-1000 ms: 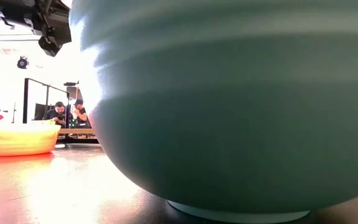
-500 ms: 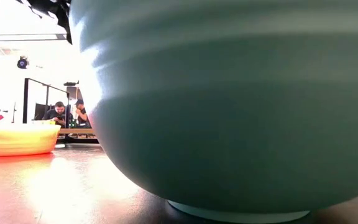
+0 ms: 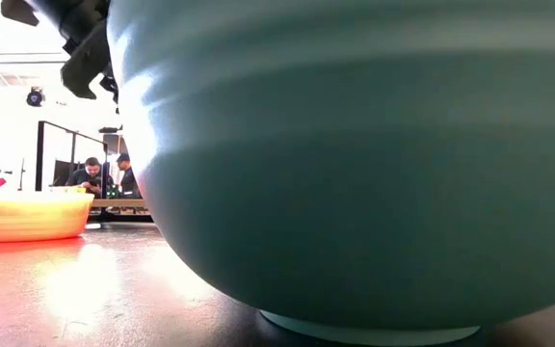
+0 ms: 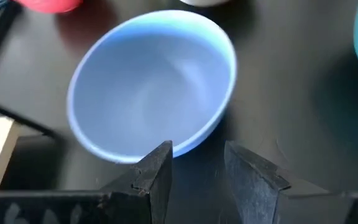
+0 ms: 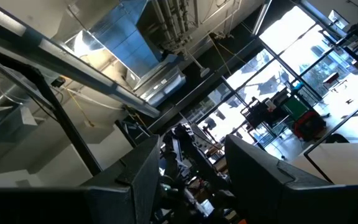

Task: Place and stack bowls onto a shelf
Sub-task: Put the blue bowl on the shelf

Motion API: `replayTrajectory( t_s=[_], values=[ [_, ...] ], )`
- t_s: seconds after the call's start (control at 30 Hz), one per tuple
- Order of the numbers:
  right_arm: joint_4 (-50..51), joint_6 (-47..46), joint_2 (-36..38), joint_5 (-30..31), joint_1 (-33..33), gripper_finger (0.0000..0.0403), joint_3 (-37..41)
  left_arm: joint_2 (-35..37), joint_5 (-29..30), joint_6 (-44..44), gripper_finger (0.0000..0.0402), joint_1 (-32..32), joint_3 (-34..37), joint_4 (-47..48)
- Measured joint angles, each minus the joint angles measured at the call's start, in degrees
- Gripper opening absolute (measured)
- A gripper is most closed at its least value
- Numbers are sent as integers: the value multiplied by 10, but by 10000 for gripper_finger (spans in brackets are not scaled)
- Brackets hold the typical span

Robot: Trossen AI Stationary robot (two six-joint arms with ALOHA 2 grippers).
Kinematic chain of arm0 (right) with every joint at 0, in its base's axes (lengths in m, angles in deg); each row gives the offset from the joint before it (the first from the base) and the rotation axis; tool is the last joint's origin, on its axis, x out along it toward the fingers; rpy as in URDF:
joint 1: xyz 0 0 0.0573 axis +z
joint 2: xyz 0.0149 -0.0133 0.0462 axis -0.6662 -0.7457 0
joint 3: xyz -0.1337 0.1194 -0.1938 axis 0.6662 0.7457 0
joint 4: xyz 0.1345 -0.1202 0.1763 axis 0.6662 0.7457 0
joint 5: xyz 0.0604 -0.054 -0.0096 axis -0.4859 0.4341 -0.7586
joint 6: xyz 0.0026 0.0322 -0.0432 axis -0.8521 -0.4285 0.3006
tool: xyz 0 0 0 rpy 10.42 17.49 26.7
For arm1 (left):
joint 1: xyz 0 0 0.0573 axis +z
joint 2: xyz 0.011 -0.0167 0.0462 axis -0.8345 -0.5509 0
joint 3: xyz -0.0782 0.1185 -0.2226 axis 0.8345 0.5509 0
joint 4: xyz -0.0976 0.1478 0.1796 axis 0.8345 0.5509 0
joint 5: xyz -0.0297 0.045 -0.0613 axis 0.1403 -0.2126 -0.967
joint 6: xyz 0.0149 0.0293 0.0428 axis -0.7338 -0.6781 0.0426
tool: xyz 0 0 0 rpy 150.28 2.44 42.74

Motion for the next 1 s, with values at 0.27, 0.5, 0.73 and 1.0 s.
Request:
replayTrajectory(
  t_s=[0.27, 0.5, 0.73, 1.0],
  values=[
    [0, 0, 0, 0, 0, 171, 0, -62, -21, -48, 130, 0, -46, 5],
    [0, 0, 0, 0, 0, 171, 0, -78, -18, -54, 130, 4, -51, -6],
    [0, 0, 0, 0, 0, 171, 0, -78, -18, -61, 130, 13, -51, -8],
    [0, 0, 0, 0, 0, 171, 0, -94, -103, -139, 130, 53, -49, -6]
  ],
)
